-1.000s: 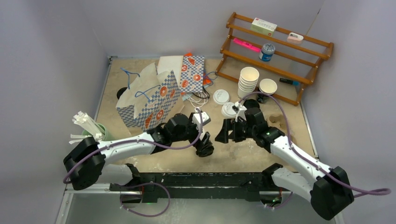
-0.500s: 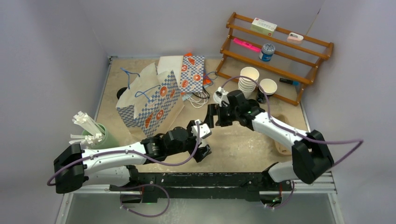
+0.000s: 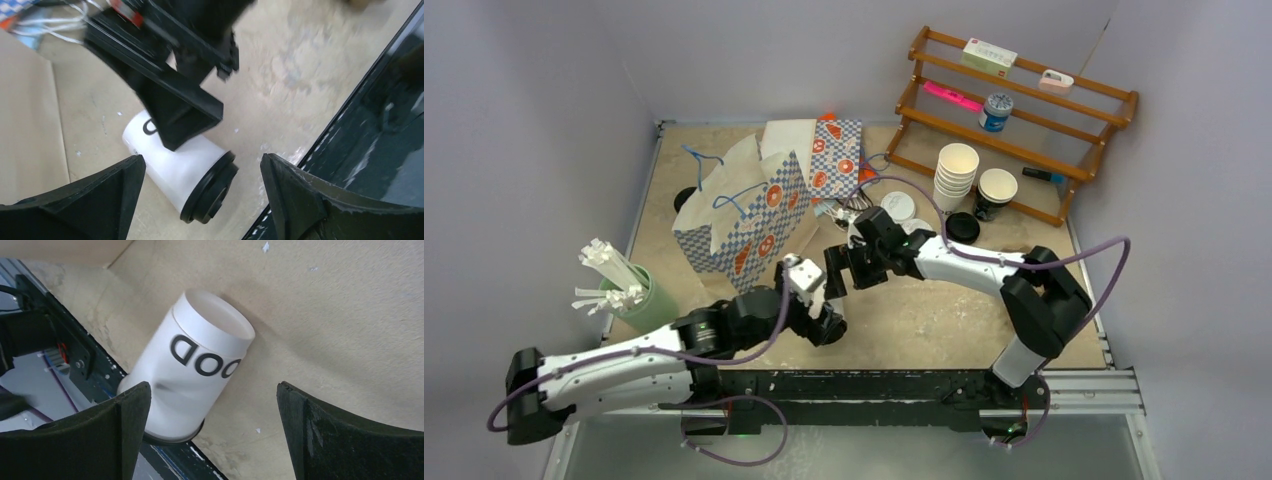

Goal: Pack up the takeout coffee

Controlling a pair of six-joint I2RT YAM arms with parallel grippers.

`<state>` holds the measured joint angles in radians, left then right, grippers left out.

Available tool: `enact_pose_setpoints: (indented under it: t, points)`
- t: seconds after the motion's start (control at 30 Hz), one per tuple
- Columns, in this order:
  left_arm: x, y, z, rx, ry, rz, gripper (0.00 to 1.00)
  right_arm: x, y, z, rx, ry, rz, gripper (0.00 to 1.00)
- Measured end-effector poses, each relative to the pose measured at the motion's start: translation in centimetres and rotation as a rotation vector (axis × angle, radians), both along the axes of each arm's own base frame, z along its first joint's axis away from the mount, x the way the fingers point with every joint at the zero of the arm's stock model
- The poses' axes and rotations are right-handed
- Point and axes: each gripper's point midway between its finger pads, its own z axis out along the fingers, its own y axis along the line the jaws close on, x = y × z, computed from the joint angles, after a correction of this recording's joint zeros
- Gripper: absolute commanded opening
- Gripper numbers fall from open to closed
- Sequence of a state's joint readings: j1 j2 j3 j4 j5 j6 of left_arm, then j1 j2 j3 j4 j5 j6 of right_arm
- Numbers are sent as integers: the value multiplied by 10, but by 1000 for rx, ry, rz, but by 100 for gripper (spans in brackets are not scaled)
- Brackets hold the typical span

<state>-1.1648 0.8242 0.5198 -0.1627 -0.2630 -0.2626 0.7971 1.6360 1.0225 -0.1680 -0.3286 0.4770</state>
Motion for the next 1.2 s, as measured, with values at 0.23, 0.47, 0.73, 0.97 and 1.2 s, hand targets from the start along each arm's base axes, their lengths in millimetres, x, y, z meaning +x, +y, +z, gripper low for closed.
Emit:
enact_pose_setpoints:
  t: [0.23, 0.47, 0.73, 0.97, 1.2]
  points:
    - [-7, 28, 49, -234, 11, 106, 90, -10, 12, -12, 0, 49, 1, 92]
    - [-10, 39, 13, -131, 122, 178, 90, -13, 27, -16, 46, 94, -27, 97]
    - [-13, 44, -7, -129, 242, 290, 95, -19, 34, -23, 117, 190, -130, 96]
    - [-13, 46, -43, -32, 342, 408, 96, -24, 39, -26, 171, 279, -234, 93]
    - [-22, 44, -70, 145, 312, 459, 97, -23, 44, -20, 204, 308, -277, 93]
